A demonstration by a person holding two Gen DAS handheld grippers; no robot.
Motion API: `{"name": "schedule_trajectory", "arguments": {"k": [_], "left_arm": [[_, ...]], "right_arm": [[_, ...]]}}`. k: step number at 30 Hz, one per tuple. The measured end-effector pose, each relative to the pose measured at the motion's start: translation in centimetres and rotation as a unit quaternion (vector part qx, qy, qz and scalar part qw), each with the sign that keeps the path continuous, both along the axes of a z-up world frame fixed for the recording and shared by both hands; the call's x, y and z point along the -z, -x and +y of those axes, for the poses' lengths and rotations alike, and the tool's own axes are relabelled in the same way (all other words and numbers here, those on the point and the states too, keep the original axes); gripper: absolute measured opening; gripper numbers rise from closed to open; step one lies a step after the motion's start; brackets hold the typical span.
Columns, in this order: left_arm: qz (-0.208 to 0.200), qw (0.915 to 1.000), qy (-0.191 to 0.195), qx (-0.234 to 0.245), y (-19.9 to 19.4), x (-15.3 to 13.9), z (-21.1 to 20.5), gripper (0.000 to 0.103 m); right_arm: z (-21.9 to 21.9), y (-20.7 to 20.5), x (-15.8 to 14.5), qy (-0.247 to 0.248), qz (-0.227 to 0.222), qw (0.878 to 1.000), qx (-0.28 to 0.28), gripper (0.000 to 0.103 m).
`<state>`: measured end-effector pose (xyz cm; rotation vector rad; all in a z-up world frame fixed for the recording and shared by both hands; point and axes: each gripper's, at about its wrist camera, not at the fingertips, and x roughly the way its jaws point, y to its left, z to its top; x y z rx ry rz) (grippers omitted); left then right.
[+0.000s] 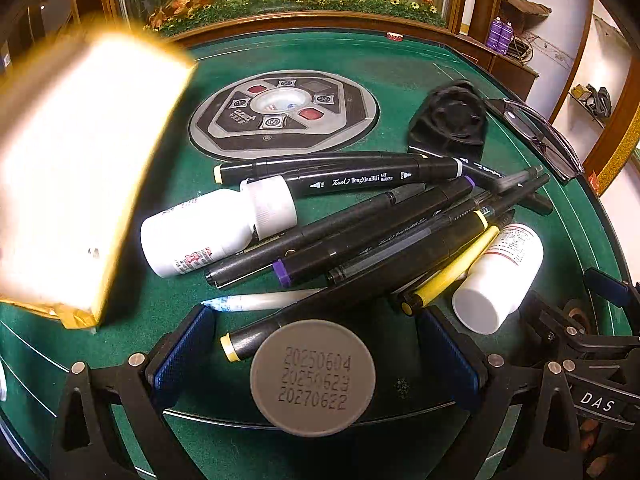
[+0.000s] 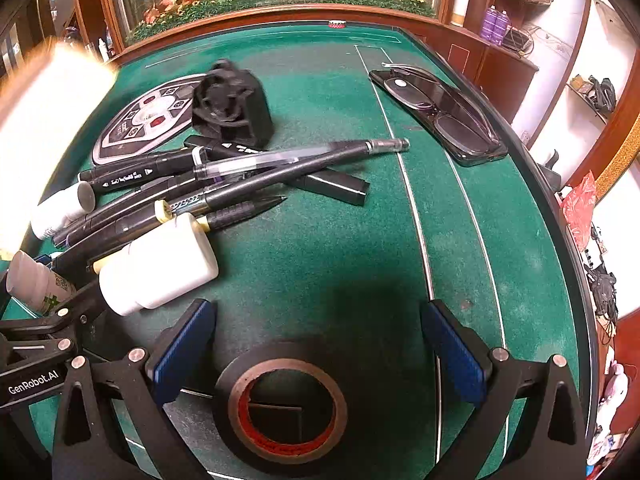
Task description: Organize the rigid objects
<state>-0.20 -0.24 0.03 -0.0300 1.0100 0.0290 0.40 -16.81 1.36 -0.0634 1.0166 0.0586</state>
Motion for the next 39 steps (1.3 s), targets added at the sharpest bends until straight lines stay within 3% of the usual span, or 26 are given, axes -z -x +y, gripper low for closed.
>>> {"name": "schedule_trajectory", "arguments": {"k": [10,14,17,26,32,37,39], "left_arm": [[0.000,1.0000,0.001,0.000,-0.2,0.1,0.1,0.102],[0.000,1.0000,0.001,0.000,0.0,0.2,0.1,0.102],[-0.001,1.0000,0.000,0.000,0.0,0.2,0.0,0.102],[0.000,1.0000,0.000,0.000,0.0,0.2,0.1,0.102],[0.000,1.0000,-0.001,0.001,0.0,0.1,0.0,0.102],[0.035,0.9978,-0.004,0.057,0.3,-0.2,0.4,0.101],[0.044,0.9964,0.015,0.070,0.8,-0.7,1.0,0.097]], "right_arm": [[-0.2,0.0,0.1,-0.002,0.000,1.000,-0.013,0.103],[-1.2,-0.2,-0.5,-0.009,0.003,1.000,-0.008,0.083],[-2.0,-0.5,-0.9,-0.032,0.015,0.999,-0.006,0.078],[-3.6,0.2,-2.1,-0.087,0.040,0.995,-0.023,0.078],[-2.9,2.2,-2.6,-0.102,0.062,0.988,-0.098,0.078],[-1.9,3.2,-1.7,-0.090,0.077,0.986,-0.120,0.078],[-1.8,3.3,-1.7,-0.086,0.069,0.987,-0.120,0.078]]}}
